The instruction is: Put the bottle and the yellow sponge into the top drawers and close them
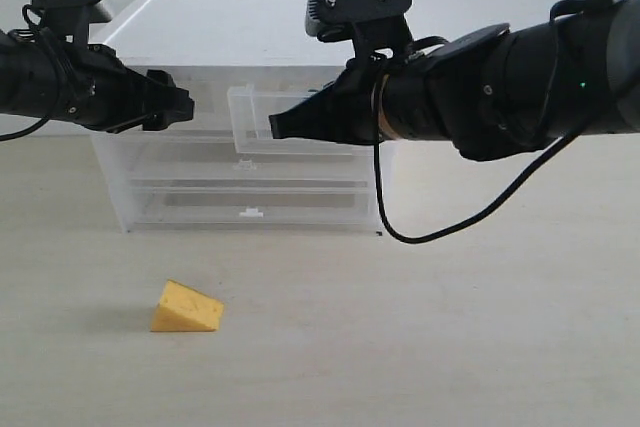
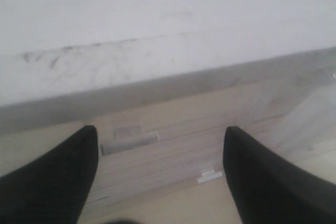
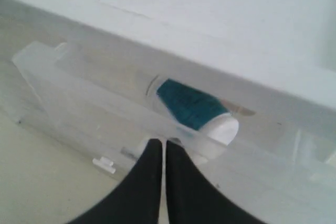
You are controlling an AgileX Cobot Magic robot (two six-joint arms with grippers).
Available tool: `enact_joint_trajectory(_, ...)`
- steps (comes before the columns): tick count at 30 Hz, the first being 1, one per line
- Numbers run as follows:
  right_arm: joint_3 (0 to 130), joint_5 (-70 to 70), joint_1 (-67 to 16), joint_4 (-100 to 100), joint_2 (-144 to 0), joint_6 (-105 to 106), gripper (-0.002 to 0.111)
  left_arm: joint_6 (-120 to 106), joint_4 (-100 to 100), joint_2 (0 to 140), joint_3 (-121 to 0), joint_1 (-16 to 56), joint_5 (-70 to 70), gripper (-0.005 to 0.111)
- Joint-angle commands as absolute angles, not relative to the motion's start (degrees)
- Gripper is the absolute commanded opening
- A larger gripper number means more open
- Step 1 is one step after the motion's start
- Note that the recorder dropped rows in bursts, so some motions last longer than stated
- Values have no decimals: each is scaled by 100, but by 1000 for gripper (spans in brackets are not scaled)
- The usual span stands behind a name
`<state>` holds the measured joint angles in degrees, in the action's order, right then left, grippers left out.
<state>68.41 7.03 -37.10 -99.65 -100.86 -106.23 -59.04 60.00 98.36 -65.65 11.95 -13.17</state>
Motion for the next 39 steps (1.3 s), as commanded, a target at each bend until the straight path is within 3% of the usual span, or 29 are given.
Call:
enact_joint_trajectory(1, 7032, 926, -3706, -9995, -10100, -10567, 1, -5948, 6005, 9786, -6626, 1191, -1072, 64)
enact_joint_trajectory(13, 7622, 1159, -3706, -9995, -10802, -10567, 1, -5948, 6005, 9786, -6626, 1191, -1075, 64)
enact_joint_trajectory(24, 7667, 451, -3706, -9892, -10764, -10542, 1, -5948, 6005, 9786, -6626, 1191, -1069, 64)
enact_joint_trajectory(32, 7189, 745, -3706, -9879, -10117, -10353, 2, -5948, 5988, 9786, -6626, 1191, -992, 64)
enact_joint_trajectory(35, 6969, 787, -3706, -9865, -9908, -10337, 12, -5948, 5988, 9786, -6626, 1191, -992, 64)
enact_joint_trajectory(39, 6828, 746, -3706, -9760, -9918, -10348, 40, -5948, 6012, 9786, -6626, 1191, -1157, 64)
